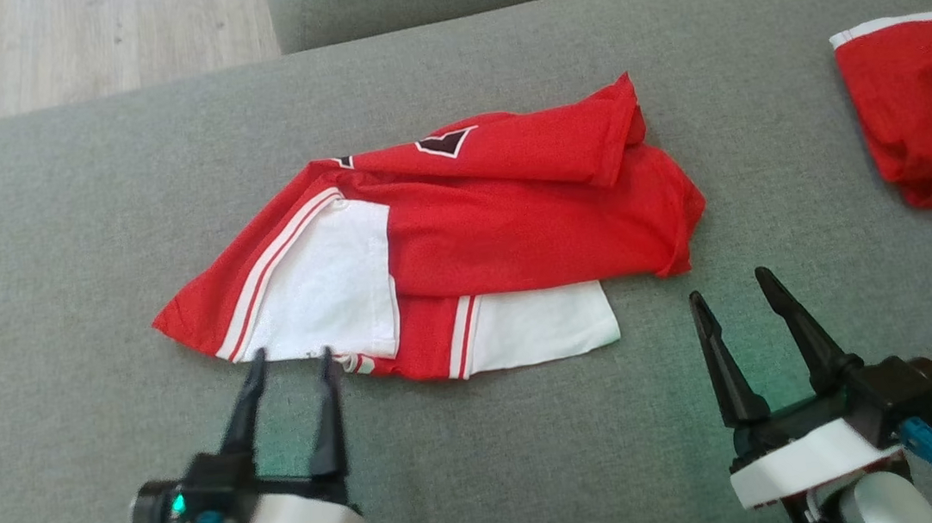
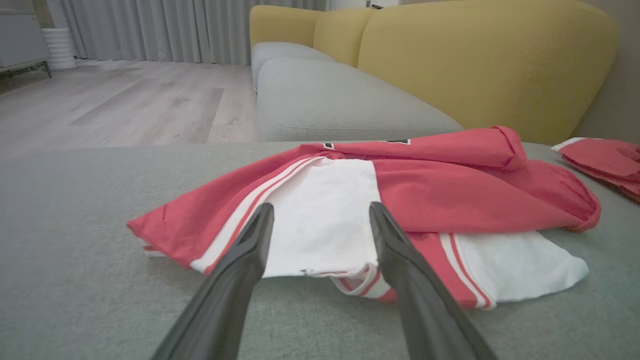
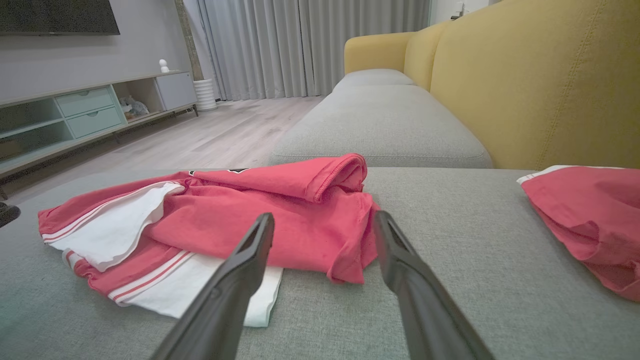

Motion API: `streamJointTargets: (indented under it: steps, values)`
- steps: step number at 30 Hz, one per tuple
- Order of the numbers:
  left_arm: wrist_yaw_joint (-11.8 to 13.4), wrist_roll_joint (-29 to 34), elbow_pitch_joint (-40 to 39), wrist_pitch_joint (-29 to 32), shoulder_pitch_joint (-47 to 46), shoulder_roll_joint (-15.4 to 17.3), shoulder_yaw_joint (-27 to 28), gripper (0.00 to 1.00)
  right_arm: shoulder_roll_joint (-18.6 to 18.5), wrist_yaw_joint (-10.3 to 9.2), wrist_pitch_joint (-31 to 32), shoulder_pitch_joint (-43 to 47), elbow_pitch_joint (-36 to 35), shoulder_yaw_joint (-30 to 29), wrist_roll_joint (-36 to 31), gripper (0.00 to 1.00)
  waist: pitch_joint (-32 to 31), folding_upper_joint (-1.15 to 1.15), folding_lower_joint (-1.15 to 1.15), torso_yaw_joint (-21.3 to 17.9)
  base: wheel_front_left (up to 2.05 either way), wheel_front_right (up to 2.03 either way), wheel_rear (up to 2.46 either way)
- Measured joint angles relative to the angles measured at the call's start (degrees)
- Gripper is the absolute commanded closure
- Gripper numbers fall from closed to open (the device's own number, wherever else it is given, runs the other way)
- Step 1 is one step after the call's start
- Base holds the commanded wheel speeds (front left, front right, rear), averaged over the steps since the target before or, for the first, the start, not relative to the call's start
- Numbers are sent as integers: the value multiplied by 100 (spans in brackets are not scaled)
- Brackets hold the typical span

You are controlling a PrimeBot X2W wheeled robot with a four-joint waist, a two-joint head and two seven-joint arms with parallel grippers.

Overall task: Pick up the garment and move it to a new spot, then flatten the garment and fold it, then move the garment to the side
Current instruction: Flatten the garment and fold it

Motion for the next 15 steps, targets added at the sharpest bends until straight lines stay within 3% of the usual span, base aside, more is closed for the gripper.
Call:
streamJointTargets:
  steps: [3, 9, 15]
  values:
    - [-5, 546, 101, 0, -84, -111, -196, 0, 0, 0, 0, -46, 1, 20, 1, 0, 85, 0, 0, -18, 0, 0, 0]
    - [-107, 1068, 734, 0, -485, -182, -559, 0, -2, 0, 0, -131, 15, 44, 2, 0, 174, 0, 0, -84, 0, 0, 0]
    - [151, 1556, 1448, 267, -981, -210, -839, 0, -2, 0, 0, -131, 42, 47, 7, 0, 222, 0, 0, -162, 0, 0, 0]
